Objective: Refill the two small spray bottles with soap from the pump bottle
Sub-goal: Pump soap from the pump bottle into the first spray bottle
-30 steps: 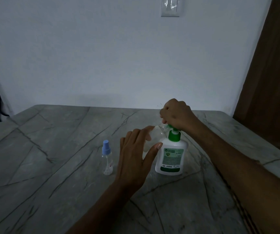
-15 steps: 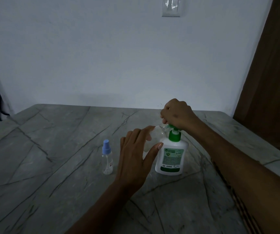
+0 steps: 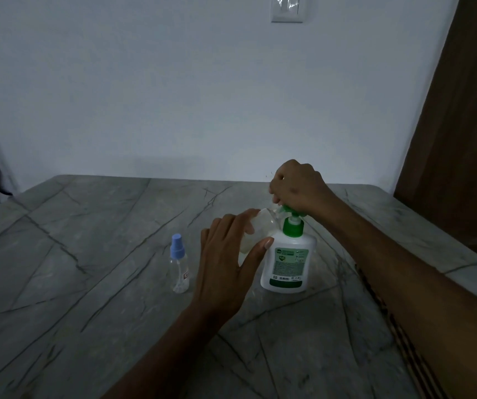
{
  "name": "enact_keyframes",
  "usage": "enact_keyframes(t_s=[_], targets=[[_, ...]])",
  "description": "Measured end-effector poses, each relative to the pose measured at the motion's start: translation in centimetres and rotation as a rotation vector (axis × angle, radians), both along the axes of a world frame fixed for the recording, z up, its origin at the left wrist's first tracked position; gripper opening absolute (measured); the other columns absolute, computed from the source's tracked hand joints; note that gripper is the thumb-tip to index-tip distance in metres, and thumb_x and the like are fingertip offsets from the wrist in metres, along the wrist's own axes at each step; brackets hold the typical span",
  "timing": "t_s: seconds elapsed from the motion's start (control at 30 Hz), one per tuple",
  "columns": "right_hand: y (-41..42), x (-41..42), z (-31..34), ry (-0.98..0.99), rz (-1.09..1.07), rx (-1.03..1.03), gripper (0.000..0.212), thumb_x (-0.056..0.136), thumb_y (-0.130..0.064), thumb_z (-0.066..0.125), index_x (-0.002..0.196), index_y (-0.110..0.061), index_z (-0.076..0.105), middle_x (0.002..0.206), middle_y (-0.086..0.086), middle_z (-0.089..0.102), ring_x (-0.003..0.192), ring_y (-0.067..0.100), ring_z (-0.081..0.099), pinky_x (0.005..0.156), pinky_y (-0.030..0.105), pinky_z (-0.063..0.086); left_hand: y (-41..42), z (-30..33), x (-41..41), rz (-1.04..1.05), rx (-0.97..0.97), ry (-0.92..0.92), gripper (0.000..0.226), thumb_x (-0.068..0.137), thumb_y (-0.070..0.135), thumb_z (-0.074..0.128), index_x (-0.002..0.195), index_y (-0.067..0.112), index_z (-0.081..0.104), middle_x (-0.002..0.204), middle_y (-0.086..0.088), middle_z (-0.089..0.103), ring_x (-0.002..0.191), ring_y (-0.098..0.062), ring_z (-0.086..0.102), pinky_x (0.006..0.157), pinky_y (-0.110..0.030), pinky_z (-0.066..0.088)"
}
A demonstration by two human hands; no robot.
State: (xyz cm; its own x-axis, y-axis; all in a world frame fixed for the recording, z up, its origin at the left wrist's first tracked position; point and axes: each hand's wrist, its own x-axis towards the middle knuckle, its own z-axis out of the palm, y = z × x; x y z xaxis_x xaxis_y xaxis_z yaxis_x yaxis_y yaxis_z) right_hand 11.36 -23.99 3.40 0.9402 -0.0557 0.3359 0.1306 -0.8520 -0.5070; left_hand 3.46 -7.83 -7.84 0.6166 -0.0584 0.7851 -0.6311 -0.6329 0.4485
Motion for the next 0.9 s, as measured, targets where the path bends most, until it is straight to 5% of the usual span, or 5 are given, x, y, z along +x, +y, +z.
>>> enact_keyframes(t_s=[0.67,0.9], targets=[[-0.15,0.04,-0.70,0.063,0.007,0.100,0.034,0.076,-0.021,0.056,0.094,0.000,0.075,0.087,0.014,0.079,0.084,0.032,0.077,0.086,0.052,0.064,0.07,0.11,-0.12,-0.013,0.012,0.002,0.041,0.098,0.052,0.048,0.131,0.028,0.053,0.109,0.010,0.059,0.099,-0.004,0.049,0.090,-0.018,0.033],[-0.21,-0.07,-0.10,0.001,0.012,0.061,0.024,0.086,-0.021,0.057,0.091,-0.006,0.075,0.085,0.009,0.078,0.081,0.028,0.076,0.084,0.047,0.064,0.03,0.50,-0.39,-0.019,0.003,-0.016,0.040,0.098,0.051,0.049,0.132,0.029,0.052,0.109,0.008,0.060,0.100,-0.003,0.049,0.091,-0.015,0.031]])
